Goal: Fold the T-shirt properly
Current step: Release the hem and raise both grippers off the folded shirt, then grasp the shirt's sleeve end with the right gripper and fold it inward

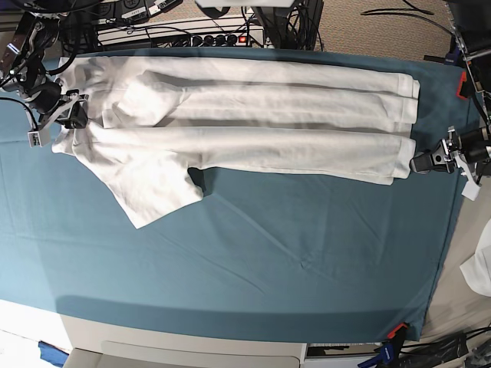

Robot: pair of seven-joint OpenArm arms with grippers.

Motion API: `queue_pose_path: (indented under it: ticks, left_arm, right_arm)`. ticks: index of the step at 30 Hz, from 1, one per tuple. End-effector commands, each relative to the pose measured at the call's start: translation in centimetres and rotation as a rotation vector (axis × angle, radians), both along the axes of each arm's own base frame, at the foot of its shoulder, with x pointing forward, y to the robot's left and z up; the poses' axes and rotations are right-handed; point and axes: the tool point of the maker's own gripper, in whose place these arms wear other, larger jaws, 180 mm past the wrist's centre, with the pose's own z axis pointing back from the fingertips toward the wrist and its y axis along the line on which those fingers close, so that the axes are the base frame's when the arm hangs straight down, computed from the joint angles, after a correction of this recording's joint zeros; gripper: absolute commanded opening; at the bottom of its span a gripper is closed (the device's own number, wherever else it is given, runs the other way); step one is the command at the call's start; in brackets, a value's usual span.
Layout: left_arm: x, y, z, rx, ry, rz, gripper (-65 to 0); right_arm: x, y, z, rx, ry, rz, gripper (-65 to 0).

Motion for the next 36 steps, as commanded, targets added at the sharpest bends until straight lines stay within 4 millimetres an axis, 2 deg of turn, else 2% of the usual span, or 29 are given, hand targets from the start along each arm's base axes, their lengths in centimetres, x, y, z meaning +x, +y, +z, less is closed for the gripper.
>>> queue_pose_path:
  ticks: [1,4,6,14,17,22,25,31,33,36]
  left_arm:
    - [1.0,1.1,1.7,0.013,-0.053,0.012,-40.1]
    - [1.0,1.1,1.7,0.013,-0.053,0.012,-40.0]
    - [1.0,1.1,1.7,0.013,-0.053,0.012,-40.0]
    - [1.0,1.2,1.8,0.017,-0.055,0.012,-40.1]
    - [1.1,2.1,2.5,0.047,-0.067,0.009,-40.1]
    - [1.7,3.9,4.6,0.08,-0.031,0.057,-40.1]
    - [2.1,3.9,6.1,0.13,-0.093,0.016,-40.1]
    - [2.7,3.1,7.8,0.18,-0.18,-0.045,-40.1]
    - [2.8,3.0,8.0,0.191,-0.199,-0.06,-40.1]
    - [2.9,3.0,8.1,0.191,-0.202,-0.06,-40.1]
  right_arm:
    - [0.6,-0.7,1.4,-0.025,-0.031,0.007,-53.1]
    - [0.5,-1.2,1.7,-0.035,-0.033,-0.005,-53.0]
    - [0.4,-2.1,2.7,-0.055,-0.05,-0.026,-53.0]
    - [0.5,-5.0,9.6,-0.117,-0.223,-0.112,-53.0]
    - [0.7,-5.3,11.3,-0.14,-0.279,-0.117,-52.9]
    - [1.3,-5.2,12.1,-0.142,-0.327,-0.117,-51.8]
    - [2.1,-5.4,13.0,-0.154,-0.373,-0.123,-46.0]
    - [5.0,-6.3,15.4,-0.215,-0.468,-0.147,-45.6]
    - [6.2,-6.2,15.2,-0.205,-0.478,-0.147,-45.6]
    - [8.6,-5.4,13.5,-0.125,-0.462,-0.135,-45.6]
